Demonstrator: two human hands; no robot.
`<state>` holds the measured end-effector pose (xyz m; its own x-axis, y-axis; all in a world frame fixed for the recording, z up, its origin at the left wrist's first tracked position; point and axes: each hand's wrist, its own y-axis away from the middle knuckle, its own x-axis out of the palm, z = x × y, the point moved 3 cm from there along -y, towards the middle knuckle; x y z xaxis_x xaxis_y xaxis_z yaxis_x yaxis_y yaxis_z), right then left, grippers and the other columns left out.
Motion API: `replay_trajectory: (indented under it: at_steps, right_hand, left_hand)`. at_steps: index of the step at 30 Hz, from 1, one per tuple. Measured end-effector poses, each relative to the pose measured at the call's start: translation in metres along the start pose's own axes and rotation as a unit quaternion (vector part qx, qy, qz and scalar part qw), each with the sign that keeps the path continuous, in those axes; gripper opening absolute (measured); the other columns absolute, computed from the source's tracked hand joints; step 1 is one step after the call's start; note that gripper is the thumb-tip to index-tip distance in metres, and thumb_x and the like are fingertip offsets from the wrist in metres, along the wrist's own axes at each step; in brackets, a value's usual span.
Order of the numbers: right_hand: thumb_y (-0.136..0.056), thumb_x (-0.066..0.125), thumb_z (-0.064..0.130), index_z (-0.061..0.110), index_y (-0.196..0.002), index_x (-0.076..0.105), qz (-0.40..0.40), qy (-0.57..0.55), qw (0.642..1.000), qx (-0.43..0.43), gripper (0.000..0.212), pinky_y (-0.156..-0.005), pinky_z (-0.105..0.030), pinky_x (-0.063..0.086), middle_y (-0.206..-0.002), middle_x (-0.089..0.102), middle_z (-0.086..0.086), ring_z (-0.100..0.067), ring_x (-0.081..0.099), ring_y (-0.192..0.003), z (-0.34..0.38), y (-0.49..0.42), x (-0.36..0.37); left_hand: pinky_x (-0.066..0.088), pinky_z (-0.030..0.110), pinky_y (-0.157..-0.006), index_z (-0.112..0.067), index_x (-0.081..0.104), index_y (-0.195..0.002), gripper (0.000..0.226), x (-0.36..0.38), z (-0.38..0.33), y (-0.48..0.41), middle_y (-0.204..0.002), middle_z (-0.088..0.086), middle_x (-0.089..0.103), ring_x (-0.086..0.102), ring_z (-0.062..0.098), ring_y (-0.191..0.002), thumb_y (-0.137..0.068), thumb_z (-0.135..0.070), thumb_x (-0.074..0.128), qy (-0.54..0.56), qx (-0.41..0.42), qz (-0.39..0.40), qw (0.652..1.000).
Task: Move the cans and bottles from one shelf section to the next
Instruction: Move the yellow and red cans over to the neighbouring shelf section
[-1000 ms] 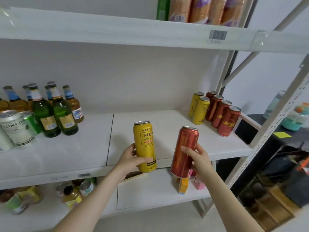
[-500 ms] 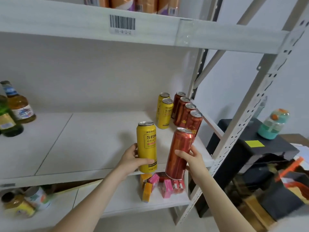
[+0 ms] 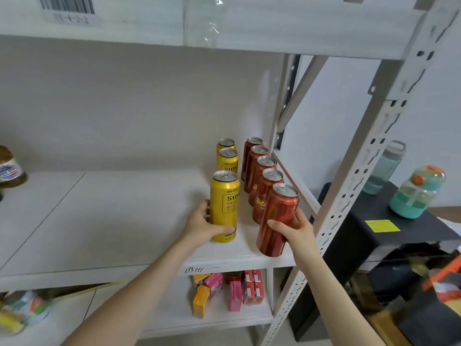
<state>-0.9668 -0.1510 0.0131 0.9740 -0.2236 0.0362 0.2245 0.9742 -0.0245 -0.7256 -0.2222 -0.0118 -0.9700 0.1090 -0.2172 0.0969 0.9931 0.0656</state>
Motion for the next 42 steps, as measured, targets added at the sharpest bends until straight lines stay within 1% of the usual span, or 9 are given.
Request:
replay_trajectory:
  at_steps: [3, 8, 12, 17, 23, 28, 34, 38, 42]
  right_hand:
    - [-0.071, 0.087, 0.016, 0.034, -0.108, 0.063, 0.003, 0.007, 1.000, -0.008, 0.048, -0.074, -0.024, 0.052, -0.101, 0.075, 0.011, -0.009, 0.070, -0.095, -0.009, -0.013, -0.005]
    - [-0.060, 0.087, 0.024, 0.037, -0.104, 0.063, -0.001, 0.022, 1.000, -0.022, 0.052, -0.076, -0.027, 0.052, -0.099, 0.074, 0.012, -0.007, 0.069, -0.093, -0.022, -0.026, -0.004]
    - [-0.068, 0.088, 0.015, 0.051, -0.092, 0.061, -0.007, 0.051, 0.998, -0.039, 0.052, -0.074, -0.025, 0.048, -0.095, 0.071, 0.022, 0.003, 0.064, -0.089, -0.031, -0.035, -0.004]
    - [-0.068, 0.089, 0.016, 0.055, -0.093, 0.060, 0.004, 0.054, 0.998, -0.042, 0.054, -0.073, -0.024, 0.048, -0.097, 0.070, 0.023, 0.006, 0.064, -0.091, -0.036, -0.043, -0.005]
    - [-0.060, 0.089, 0.031, 0.062, -0.097, 0.057, 0.026, 0.066, 0.997, -0.042, 0.057, -0.072, -0.013, 0.046, -0.099, 0.068, 0.030, 0.012, 0.062, -0.094, -0.036, -0.045, -0.006]
    - [-0.056, 0.090, 0.034, 0.044, -0.111, 0.057, 0.024, 0.072, 0.996, -0.039, 0.065, -0.070, -0.007, 0.048, -0.104, 0.067, 0.023, 0.011, 0.061, -0.097, -0.046, -0.038, -0.014]
    - [-0.071, 0.088, 0.019, 0.041, -0.115, 0.056, 0.021, 0.098, 0.994, -0.048, 0.059, -0.069, -0.002, 0.048, -0.105, 0.064, 0.030, 0.011, 0.059, -0.101, -0.059, -0.035, -0.020]
    - [-0.071, 0.087, 0.021, 0.042, -0.113, 0.056, 0.016, 0.105, 0.993, -0.051, 0.056, -0.067, -0.002, 0.048, -0.104, 0.064, 0.033, 0.012, 0.059, -0.100, -0.062, -0.039, -0.021]
    - [-0.069, 0.088, 0.023, 0.042, -0.114, 0.057, 0.017, 0.104, 0.993, -0.050, 0.058, -0.068, -0.002, 0.048, -0.105, 0.064, 0.031, 0.011, 0.059, -0.101, -0.064, -0.041, -0.022]
  left_hand:
    - [0.058, 0.036, -0.087, -0.034, 0.058, -0.110, 0.081, 0.004, 0.003, -0.016, -0.112, -0.004, 0.070, 0.069, 0.016, -0.101, -0.038, -0.030, 0.096, -0.004, 0.001, -0.013, 1.000]
    - [0.055, 0.047, -0.094, -0.021, 0.057, -0.119, 0.082, 0.006, 0.015, -0.040, -0.117, 0.003, 0.068, 0.067, 0.022, -0.106, -0.048, -0.010, 0.098, -0.007, -0.004, -0.035, 0.999]
    - [0.055, 0.048, -0.094, -0.019, 0.056, -0.121, 0.082, 0.010, 0.022, -0.051, -0.118, 0.004, 0.068, 0.066, 0.023, -0.107, -0.051, -0.008, 0.097, -0.005, -0.005, -0.033, 0.999]
    - [0.056, 0.045, -0.092, -0.020, 0.056, -0.121, 0.085, 0.017, 0.022, -0.062, -0.117, 0.004, 0.068, 0.067, 0.022, -0.106, -0.047, -0.011, 0.097, 0.010, 0.004, -0.028, 1.000]
    - [0.057, 0.042, -0.090, -0.018, 0.056, -0.121, 0.084, 0.020, 0.019, -0.076, -0.118, 0.005, 0.068, 0.067, 0.023, -0.107, -0.047, -0.008, 0.095, 0.029, 0.017, -0.028, 0.999]
    - [0.055, 0.015, -0.071, -0.019, 0.053, -0.127, 0.083, 0.018, 0.021, -0.073, -0.117, -0.003, 0.066, 0.066, 0.011, -0.101, -0.056, 0.000, 0.093, 0.021, 0.024, -0.012, 0.999]
    - [0.052, 0.010, -0.069, -0.017, 0.056, -0.123, 0.075, 0.016, 0.034, -0.066, -0.105, -0.007, 0.065, 0.065, -0.004, -0.084, -0.060, 0.003, 0.091, 0.012, 0.031, -0.058, 0.998]
    - [0.051, 0.009, -0.068, -0.016, 0.056, -0.124, 0.074, 0.020, 0.033, -0.072, -0.102, -0.009, 0.065, 0.065, -0.009, -0.078, -0.061, 0.004, 0.090, 0.011, 0.035, -0.063, 0.997]
    - [0.052, 0.009, -0.069, -0.012, 0.056, -0.129, 0.076, 0.020, 0.031, -0.079, -0.104, -0.004, 0.067, 0.066, -0.003, -0.083, -0.062, 0.003, 0.090, 0.011, 0.035, -0.063, 0.997]
